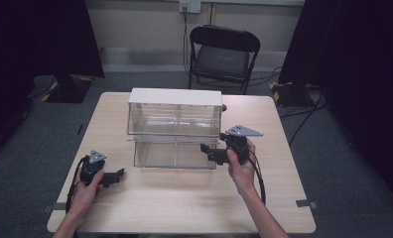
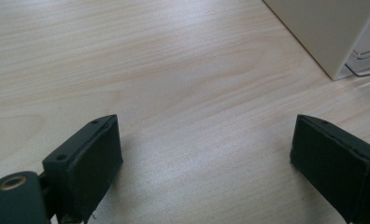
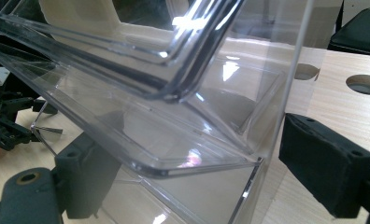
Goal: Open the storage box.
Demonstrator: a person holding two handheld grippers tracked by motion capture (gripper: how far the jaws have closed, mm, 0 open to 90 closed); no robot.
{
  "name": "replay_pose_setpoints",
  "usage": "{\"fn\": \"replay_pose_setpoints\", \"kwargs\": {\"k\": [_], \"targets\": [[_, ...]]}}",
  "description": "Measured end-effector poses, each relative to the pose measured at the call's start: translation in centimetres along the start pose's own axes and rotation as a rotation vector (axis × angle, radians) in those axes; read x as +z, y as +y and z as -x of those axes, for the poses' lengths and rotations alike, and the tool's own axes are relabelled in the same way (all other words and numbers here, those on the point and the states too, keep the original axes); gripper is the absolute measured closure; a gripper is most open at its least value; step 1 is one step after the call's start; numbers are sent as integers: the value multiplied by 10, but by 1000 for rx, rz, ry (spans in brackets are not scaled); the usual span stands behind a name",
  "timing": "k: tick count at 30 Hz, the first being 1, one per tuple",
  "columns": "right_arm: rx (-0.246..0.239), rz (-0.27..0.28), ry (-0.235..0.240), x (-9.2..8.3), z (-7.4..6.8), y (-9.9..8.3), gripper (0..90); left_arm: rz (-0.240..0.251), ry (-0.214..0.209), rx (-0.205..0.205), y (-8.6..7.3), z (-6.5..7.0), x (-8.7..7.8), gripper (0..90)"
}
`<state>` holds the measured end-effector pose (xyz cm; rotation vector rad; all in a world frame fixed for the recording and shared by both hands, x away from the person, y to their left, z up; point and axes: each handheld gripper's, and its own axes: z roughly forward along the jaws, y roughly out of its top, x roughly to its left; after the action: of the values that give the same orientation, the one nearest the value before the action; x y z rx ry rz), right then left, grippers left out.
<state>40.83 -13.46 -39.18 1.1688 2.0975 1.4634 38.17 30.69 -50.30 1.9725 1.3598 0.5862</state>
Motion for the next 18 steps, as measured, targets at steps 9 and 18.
{"fn": "replay_pose_setpoints", "kwargs": {"k": [9,18], "targets": [[1,2,-1,0,0,0,136,-1,0,1,0,0,0,85],[7,4,-4,0,-1,-1,136,-1,0,1,0,0,0,85]]}}
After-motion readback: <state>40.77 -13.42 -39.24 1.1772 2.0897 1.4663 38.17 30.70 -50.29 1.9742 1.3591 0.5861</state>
